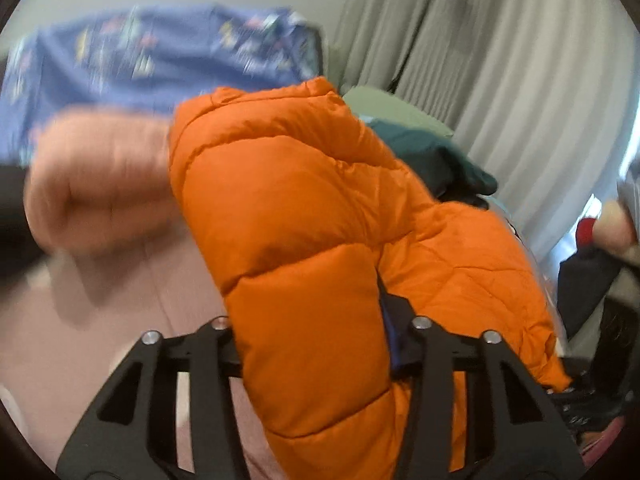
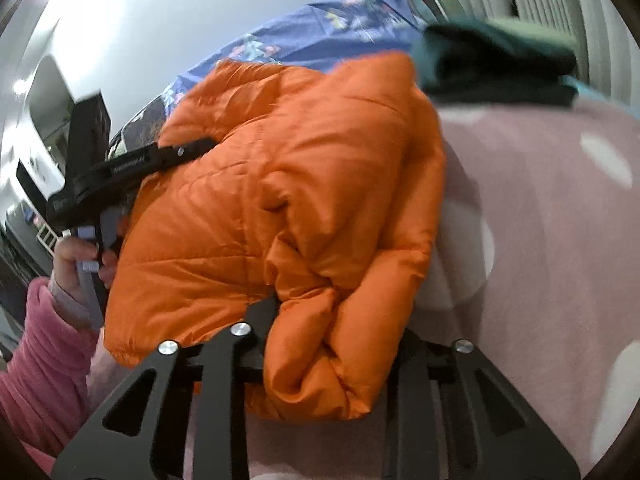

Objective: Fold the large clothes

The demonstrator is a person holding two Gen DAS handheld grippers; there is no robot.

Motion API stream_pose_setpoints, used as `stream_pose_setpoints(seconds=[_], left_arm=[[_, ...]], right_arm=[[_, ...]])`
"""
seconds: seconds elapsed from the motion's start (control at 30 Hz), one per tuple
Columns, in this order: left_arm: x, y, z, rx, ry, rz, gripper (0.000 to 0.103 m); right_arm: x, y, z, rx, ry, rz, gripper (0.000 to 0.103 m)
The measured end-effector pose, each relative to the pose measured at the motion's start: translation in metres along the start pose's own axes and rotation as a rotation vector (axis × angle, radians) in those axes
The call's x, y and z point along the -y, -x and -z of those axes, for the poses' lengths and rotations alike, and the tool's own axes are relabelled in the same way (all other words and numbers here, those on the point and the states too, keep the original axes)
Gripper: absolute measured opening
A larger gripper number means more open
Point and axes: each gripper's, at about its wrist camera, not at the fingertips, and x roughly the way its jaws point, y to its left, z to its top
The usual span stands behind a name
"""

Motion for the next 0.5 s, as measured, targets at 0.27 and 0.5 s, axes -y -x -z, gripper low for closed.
stream_pose_setpoints(seconds=[0.27,0.5], left_arm=[[0.039,0.036,-0.094,0.202,-0.143,-0.031,0.042],[0.011,-0.007,-0.202,0.231,-0.157,-0.150,0.042]], right_arm=[[-0.024,0.034,-0.077,0.193,0.185,0.075,0.023],[-0.013,-0.008,-0.181,0.265,0.212,0.119,0.023]])
